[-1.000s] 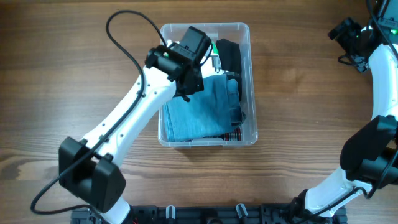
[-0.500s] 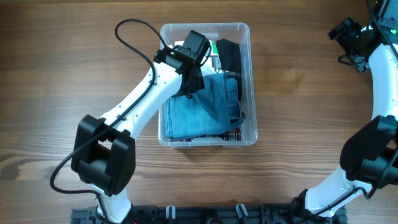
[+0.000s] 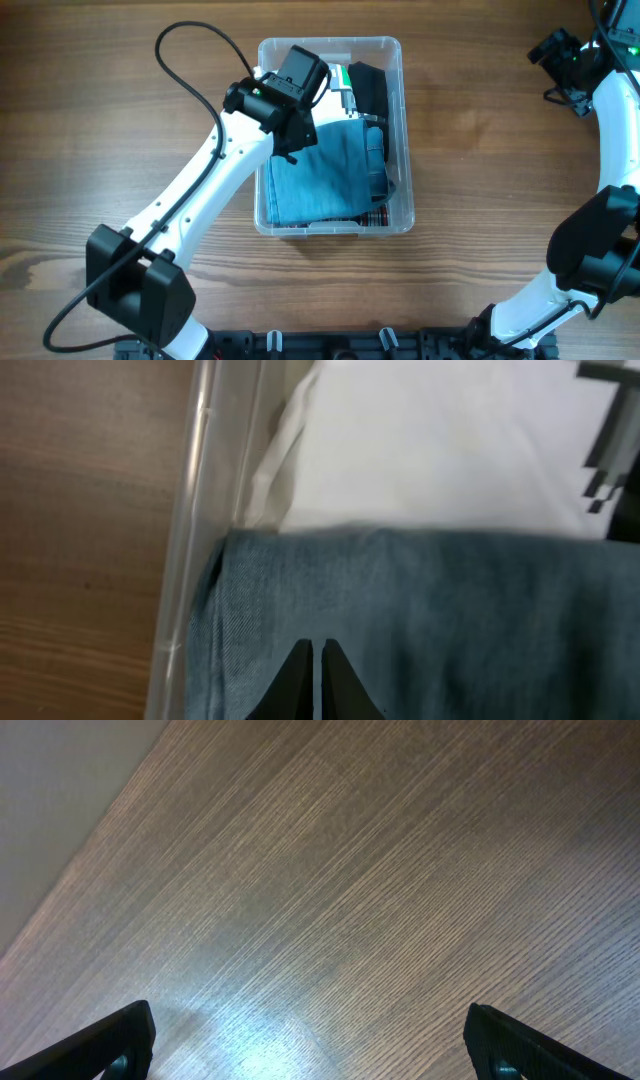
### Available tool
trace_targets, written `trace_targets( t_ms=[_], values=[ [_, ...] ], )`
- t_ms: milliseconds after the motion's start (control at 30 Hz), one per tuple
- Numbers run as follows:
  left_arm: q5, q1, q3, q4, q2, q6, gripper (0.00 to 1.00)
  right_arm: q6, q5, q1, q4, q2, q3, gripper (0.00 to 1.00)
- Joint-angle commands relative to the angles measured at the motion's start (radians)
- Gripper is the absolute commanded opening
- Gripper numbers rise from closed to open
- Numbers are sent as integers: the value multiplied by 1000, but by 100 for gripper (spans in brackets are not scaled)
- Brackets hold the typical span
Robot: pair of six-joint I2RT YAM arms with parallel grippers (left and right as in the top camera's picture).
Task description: Pack container
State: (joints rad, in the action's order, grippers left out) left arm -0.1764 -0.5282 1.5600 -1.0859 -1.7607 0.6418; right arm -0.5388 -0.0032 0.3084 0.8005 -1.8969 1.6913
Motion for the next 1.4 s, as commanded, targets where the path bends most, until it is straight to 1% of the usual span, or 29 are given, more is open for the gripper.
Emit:
trace_targets(
  t_ms=[0, 200, 433, 633, 767, 933, 1100, 1233, 1367],
  values=[
    [-27, -1, -10, -22, -45, 23, 5, -14, -5, -4, -3, -9, 2, 100],
    [-38, 0, -58, -14, -110, 56, 5, -14, -5, -4, -3, -9, 2, 100],
    [-39, 0, -50, 24, -122, 43, 6, -14, -5, -4, -3, -9, 2, 100],
    [-37, -40, 75, 27, -37, -6, 5, -14, -5, -4, -3, -9, 2, 100],
    [-32, -130, 84, 62, 10, -5, 5, -14, -5, -4, -3, -9, 2, 100],
    [-14, -209, 81, 86, -73, 3, 5, -14, -5, -4, -3, -9, 2, 100],
    [117, -216, 80, 126, -168, 2, 5, -13, -5, -4, -3, -9, 2, 100],
    [127, -241, 80, 204, -235, -6, 6, -14, -5, -4, -2, -9, 2, 100],
    [119, -255, 80, 216, -251, -6, 6, -14, -5, -4, -3, -9, 2, 100]
  ],
)
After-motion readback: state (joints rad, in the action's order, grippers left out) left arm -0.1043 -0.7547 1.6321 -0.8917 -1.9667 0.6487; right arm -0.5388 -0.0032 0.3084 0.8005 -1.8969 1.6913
